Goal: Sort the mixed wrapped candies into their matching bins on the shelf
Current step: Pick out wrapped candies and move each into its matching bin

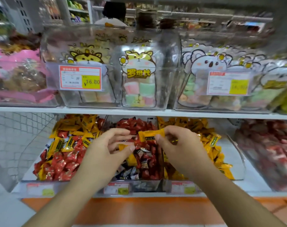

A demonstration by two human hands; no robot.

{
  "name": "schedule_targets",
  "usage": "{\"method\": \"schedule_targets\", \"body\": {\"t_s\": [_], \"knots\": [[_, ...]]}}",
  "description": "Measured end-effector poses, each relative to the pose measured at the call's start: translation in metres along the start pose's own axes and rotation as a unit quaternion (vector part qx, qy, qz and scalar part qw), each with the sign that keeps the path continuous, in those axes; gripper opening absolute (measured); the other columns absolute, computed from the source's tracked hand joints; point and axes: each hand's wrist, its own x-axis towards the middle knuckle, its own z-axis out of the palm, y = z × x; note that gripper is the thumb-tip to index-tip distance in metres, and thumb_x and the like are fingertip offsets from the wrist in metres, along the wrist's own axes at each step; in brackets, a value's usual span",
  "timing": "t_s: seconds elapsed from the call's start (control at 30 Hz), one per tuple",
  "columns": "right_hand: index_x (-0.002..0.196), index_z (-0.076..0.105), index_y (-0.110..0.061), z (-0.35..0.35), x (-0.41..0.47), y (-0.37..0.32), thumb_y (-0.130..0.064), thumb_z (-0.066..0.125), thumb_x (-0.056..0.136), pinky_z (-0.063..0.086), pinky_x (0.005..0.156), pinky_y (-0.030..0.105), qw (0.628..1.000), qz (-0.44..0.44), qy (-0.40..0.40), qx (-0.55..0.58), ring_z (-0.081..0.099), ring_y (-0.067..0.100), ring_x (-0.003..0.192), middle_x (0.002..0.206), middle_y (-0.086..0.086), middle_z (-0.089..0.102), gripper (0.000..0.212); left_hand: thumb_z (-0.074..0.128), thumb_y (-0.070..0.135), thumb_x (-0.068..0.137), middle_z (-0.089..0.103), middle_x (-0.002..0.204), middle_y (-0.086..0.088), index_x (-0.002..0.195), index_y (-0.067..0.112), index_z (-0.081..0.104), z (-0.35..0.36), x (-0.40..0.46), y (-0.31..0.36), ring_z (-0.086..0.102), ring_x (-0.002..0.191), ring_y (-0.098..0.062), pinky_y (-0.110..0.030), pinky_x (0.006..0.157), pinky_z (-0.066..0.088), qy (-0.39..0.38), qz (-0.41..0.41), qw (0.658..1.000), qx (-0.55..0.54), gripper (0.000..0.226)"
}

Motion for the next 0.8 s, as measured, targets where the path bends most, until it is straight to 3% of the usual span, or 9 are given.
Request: {"method": "schedule_targets", "body": {"t_s": [0.07, 0.13, 0.23, 0.3, 0.37, 0.5, 0.6, 0.73, 0.8], "knots": [[0.094, 0.069, -0.022, -0.015, 0.006, 0.016, -0.046, 0.06, 0.101, 0.045, 0.055, 0.032, 0.994, 0.042, 0.067, -0.074, 0.058, 0.014, 0.067, 0.079, -0.002, 0.067, 0.026, 0.082, 0.027, 0.085, 0.073, 0.104, 0.028, 0.1, 0.035, 0.075, 0.004, 0.001, -0.001, 0.066, 0.101, 0.011, -0.011, 0.082, 0.053, 0.026, -0.003, 0.999, 0.04, 0.019], [0.125, 0.069, -0.015, -0.025, 0.012, 0.031, -0.047, 0.061, 0.099, 0.052, 0.081, 0.038, 0.973, 0.092, 0.106, -0.182, 0.061, 0.026, 0.101, 0.101, 0.008, 0.069, 0.042, 0.081, 0.037, 0.084, 0.07, 0.101, 0.037, 0.092, 0.04, 0.078, 0.007, 0.002, -0.003, 0.061, 0.099, 0.018, -0.004, 0.071, 0.048, 0.042, -0.004, 0.997, 0.068, 0.009], [0.136, 0.06, -0.011, -0.026, 0.015, 0.037, -0.043, 0.061, 0.096, 0.047, 0.099, 0.043, 0.962, 0.104, 0.08, -0.241, 0.051, 0.032, 0.117, 0.112, 0.011, 0.063, 0.051, 0.079, 0.043, 0.083, 0.071, 0.103, 0.036, 0.087, 0.041, 0.079, 0.01, 0.002, -0.006, 0.064, 0.102, 0.012, -0.013, 0.088, 0.047, 0.047, 0.011, 0.995, 0.087, 0.004], [0.14, 0.055, -0.016, -0.02, 0.01, 0.026, -0.039, 0.062, 0.097, 0.046, 0.1, 0.035, 0.982, 0.068, 0.036, -0.174, 0.05, 0.023, 0.12, 0.122, 0.003, 0.059, 0.049, 0.079, 0.042, 0.084, 0.071, 0.102, 0.036, 0.084, 0.039, 0.079, 0.012, 0.002, -0.005, 0.064, 0.1, 0.011, -0.011, 0.085, 0.048, 0.06, 0.006, 0.995, 0.084, 0.003], [0.137, 0.055, -0.025, -0.008, 0.001, 0.008, -0.037, 0.066, 0.096, 0.047, 0.1, 0.025, 0.995, -0.008, -0.015, -0.103, 0.052, 0.01, 0.119, 0.126, -0.009, 0.058, 0.044, 0.079, 0.041, 0.084, 0.072, 0.099, 0.033, 0.083, 0.037, 0.079, 0.014, 0.001, -0.004, 0.066, 0.094, 0.008, -0.007, 0.065, 0.05, 0.08, -0.006, 0.994, 0.068, 0.004], [0.122, 0.046, -0.031, 0.023, -0.015, -0.014, -0.046, 0.073, 0.09, 0.052, 0.086, 0.031, 0.983, -0.134, -0.05, -0.111, 0.054, 0.009, 0.104, 0.113, -0.014, 0.055, 0.044, 0.08, 0.045, 0.081, 0.076, 0.084, 0.02, 0.085, 0.034, 0.077, 0.016, 0.0, -0.001, 0.071, 0.076, -0.008, -0.019, 0.049, 0.053, 0.126, -0.013, 0.991, 0.042, 0.012], [0.117, 0.047, -0.03, 0.036, -0.016, -0.017, -0.043, 0.074, 0.089, 0.05, 0.082, 0.033, 0.969, -0.182, -0.019, -0.169, 0.055, 0.014, 0.099, 0.107, -0.011, 0.057, 0.041, 0.077, 0.052, 0.079, 0.077, 0.081, 0.01, 0.085, 0.036, 0.078, 0.015, -0.003, 0.001, 0.072, 0.072, -0.016, -0.036, 0.061, 0.061, 0.123, -0.023, 0.992, 0.03, 0.017], [0.114, 0.061, -0.026, 0.044, -0.016, -0.013, -0.032, 0.07, 0.091, 0.051, 0.079, 0.033, 0.963, -0.199, 0.021, -0.18, 0.056, 0.015, 0.095, 0.102, -0.009, 0.061, 0.026, 0.075, 0.054, 0.08, 0.076, 0.087, 0.018, 0.086, 0.035, 0.079, 0.01, -0.006, 0.002, 0.071, 0.08, -0.003, -0.033, 0.071, 0.056, 0.106, -0.038, 0.993, 0.028, 0.021], [0.114, 0.067, -0.025, 0.044, -0.016, -0.011, -0.03, 0.068, 0.092, 0.051, 0.077, 0.03, 0.962, -0.196, 0.035, -0.186, 0.057, 0.014, 0.094, 0.102, -0.009, 0.062, 0.023, 0.069, 0.059, 0.084, 0.076, 0.092, 0.018, 0.092, 0.039, 0.078, 0.007, -0.007, 0.002, 0.072, 0.087, -0.005, -0.034, 0.079, 0.058, 0.083, -0.047, 0.995, 0.027, 0.023]]}}
